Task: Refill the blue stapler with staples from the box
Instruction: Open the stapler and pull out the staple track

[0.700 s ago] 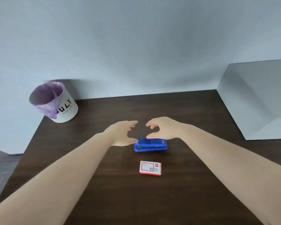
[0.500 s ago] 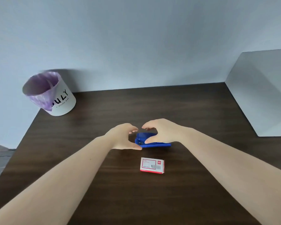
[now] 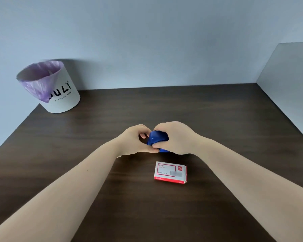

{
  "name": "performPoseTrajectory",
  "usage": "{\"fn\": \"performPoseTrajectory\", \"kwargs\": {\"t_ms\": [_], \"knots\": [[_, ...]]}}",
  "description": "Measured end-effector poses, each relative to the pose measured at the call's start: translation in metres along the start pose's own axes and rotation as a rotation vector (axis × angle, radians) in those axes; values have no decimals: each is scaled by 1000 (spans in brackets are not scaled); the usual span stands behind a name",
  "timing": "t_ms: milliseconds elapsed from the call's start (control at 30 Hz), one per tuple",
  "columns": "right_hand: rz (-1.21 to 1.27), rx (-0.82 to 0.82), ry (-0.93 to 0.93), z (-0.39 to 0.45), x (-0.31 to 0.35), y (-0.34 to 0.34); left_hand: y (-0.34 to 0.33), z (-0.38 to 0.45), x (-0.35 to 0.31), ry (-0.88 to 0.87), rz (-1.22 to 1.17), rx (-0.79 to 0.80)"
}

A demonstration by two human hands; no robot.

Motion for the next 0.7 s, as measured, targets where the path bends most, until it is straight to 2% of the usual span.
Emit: {"fn": "performPoseTrajectory", "kwargs": {"t_ms": [167, 300, 433, 600, 700], "knots": [[-42, -107, -7, -10, 11, -4, -5, -14, 10, -84, -8, -26], [-4, -191, -51, -22, 22, -2, -12, -36, 7, -231, 88, -154], [89, -335, -75, -33, 30, 12, -15, -52, 6, -274, 196, -262], [163, -421, -134, -50, 34, 27, -14, -64, 5, -273, 224, -242], [301, -522, -154, -64, 28, 39, -11, -65, 8, -303, 230, -252]]}}
Point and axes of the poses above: each hand's wrist, its own z-axis towards the middle knuckle, its own y-axis out of the back of the hand, x = y × z, the point moved 7 cm from there along z, towards the middle knuckle, and after that the axes turned 14 degrees about -z, right-handed, at the moved point
